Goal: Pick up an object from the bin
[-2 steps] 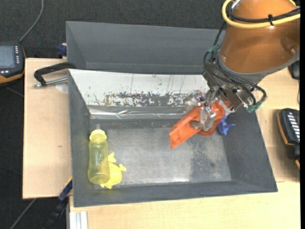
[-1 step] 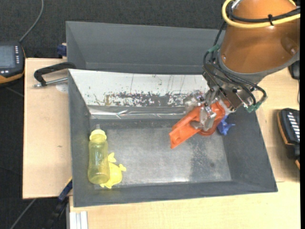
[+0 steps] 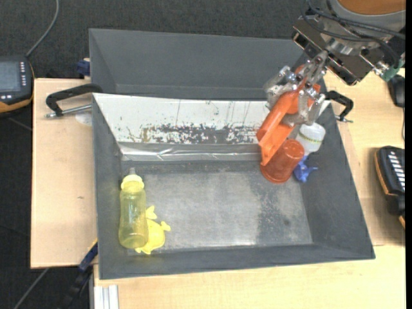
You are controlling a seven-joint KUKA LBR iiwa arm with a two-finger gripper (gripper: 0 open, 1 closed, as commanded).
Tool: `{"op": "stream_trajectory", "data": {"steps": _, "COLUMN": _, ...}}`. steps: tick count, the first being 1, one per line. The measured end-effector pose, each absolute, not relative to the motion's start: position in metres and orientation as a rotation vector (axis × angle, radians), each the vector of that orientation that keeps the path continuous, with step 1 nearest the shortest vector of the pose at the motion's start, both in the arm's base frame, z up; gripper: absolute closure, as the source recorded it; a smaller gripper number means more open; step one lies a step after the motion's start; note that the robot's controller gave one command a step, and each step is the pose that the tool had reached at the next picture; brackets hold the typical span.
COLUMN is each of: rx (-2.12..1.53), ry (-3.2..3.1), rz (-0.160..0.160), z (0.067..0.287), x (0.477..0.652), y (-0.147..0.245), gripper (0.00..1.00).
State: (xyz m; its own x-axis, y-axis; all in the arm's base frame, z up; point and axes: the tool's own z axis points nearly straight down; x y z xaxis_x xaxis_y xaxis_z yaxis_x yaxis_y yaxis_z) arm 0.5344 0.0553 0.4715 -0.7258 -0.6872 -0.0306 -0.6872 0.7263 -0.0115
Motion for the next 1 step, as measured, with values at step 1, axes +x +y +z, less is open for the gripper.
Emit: {"op": "stream_trajectory", "data": {"steps": 1, "rx": -1.151, "ry": 2.896, "rz": 0.005, "z": 0.4681, "x": 0.5339, "y": 0.0546, "gripper": 1.00}}
